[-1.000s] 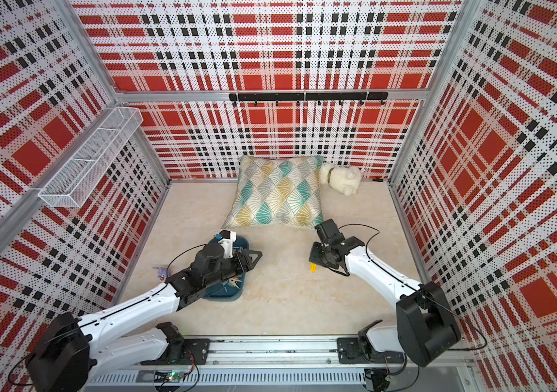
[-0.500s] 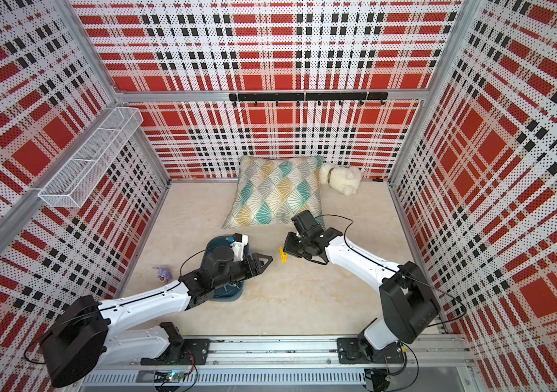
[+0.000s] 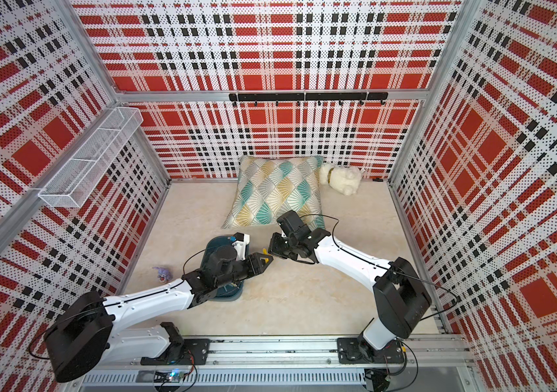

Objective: Put the clothespins into the storage box
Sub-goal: Pick up the clothespin from the center of the board.

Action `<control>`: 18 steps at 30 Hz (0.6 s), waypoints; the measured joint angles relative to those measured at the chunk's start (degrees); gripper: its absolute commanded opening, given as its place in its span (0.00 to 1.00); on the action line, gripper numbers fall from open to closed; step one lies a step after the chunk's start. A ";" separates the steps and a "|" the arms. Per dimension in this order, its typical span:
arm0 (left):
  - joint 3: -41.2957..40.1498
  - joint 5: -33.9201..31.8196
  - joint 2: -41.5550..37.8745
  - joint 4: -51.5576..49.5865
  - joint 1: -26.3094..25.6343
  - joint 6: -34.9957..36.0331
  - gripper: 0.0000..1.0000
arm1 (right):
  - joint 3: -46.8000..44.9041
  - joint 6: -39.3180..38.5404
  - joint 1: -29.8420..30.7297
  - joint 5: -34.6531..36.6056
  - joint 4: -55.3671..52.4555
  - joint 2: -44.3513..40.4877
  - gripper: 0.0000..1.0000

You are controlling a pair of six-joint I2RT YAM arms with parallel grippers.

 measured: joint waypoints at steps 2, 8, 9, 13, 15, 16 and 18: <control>0.00 0.02 0.02 0.02 0.04 0.07 0.34 | 0.00 0.15 0.09 -0.09 0.02 0.00 0.00; 0.11 0.15 0.02 0.35 0.04 0.13 0.19 | 0.00 0.42 0.09 -0.07 0.02 0.00 0.00; 0.13 0.22 0.02 0.46 0.04 0.28 0.17 | 0.00 0.39 0.09 -0.07 0.02 0.00 0.03; 0.17 0.28 0.07 0.39 0.11 0.39 0.13 | 0.00 0.24 0.09 0.26 0.00 0.00 0.18; 0.17 0.31 0.04 0.35 0.31 0.39 0.12 | 0.00 -0.28 0.09 0.92 -0.13 0.00 0.24; 0.17 0.31 0.04 0.33 0.46 0.39 0.12 | 0.00 -0.61 0.07 1.27 -0.35 0.00 0.26; 0.15 0.48 -0.04 0.20 0.87 0.42 0.12 | 0.02 -1.14 -0.13 2.03 -0.70 -0.04 0.29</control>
